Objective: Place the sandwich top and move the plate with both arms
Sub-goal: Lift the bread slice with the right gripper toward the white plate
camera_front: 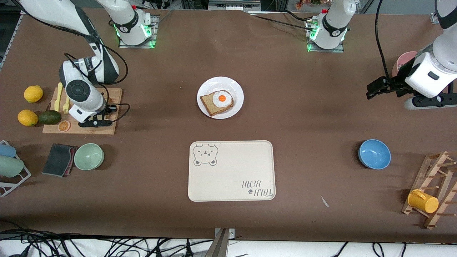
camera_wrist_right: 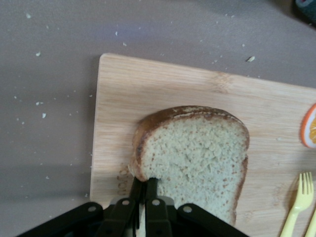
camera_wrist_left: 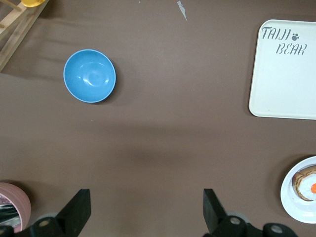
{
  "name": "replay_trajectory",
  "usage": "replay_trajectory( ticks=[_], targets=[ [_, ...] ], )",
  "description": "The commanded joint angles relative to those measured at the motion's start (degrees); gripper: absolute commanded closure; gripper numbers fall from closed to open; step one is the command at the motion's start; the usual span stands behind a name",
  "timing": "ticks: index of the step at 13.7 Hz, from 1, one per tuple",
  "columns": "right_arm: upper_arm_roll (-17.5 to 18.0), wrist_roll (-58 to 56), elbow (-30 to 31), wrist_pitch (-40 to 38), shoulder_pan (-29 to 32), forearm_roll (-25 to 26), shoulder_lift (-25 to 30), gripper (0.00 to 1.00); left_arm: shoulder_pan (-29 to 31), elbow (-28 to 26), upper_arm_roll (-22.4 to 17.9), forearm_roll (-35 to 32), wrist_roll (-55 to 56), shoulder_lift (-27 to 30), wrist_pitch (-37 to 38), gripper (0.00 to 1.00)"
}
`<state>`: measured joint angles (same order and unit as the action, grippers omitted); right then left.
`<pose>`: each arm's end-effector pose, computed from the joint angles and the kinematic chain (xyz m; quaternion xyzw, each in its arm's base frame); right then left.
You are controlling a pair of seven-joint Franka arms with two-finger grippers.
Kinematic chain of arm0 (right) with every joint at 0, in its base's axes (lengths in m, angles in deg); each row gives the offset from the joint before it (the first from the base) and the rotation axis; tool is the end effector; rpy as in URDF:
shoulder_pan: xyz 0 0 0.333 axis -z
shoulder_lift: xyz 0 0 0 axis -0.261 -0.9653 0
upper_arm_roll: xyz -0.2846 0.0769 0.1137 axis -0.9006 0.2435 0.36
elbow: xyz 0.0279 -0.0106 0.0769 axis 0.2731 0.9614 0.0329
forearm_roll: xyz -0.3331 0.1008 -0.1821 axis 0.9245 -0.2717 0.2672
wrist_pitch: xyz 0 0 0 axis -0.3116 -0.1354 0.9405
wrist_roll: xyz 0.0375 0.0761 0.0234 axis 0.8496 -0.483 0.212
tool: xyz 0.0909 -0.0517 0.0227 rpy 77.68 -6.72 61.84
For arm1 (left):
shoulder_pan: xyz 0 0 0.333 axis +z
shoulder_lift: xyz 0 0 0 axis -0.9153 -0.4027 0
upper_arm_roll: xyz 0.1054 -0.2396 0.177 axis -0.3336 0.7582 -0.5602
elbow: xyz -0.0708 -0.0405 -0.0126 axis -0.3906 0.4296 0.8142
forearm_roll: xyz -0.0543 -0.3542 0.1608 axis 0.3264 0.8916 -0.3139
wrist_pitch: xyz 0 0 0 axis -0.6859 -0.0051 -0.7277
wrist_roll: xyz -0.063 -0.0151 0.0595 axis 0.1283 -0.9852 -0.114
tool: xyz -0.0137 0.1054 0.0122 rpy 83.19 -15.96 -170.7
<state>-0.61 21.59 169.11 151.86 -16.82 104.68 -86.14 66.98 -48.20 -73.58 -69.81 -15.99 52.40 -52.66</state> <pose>0.5032 -0.0113 0.1987 0.9843 0.0614 -0.0813 0.1440 0.5678 -0.0507 0.5875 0.9979 0.0507 -0.0386 0.0076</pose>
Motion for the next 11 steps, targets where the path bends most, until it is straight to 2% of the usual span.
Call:
replay_trajectory(
  ticks=[1,5,9,11],
  targets=[
    [0.4,1.0,-2.4,-2.7,0.0,1.2,0.4,1.00,-0.1,0.6,-0.2,0.7,0.4,0.5,1.1,0.00],
    [2.4,1.1,-7.2,-9.3,0.0,1.1,0.4,1.00,-0.1,1.7,-0.4,0.6,0.4,0.5,1.1,0.00],
    [5.9,1.4,-16.4,-21.1,-0.3,0.9,-0.4,1.00,-0.1,1.9,-0.5,0.6,0.4,0.5,1.1,0.00],
    [6.1,2.6,-20.6,-26.2,-4.0,0.5,-0.7,1.00,-0.1,1.8,-0.6,0.6,0.4,0.5,1.1,0.00]
  ],
)
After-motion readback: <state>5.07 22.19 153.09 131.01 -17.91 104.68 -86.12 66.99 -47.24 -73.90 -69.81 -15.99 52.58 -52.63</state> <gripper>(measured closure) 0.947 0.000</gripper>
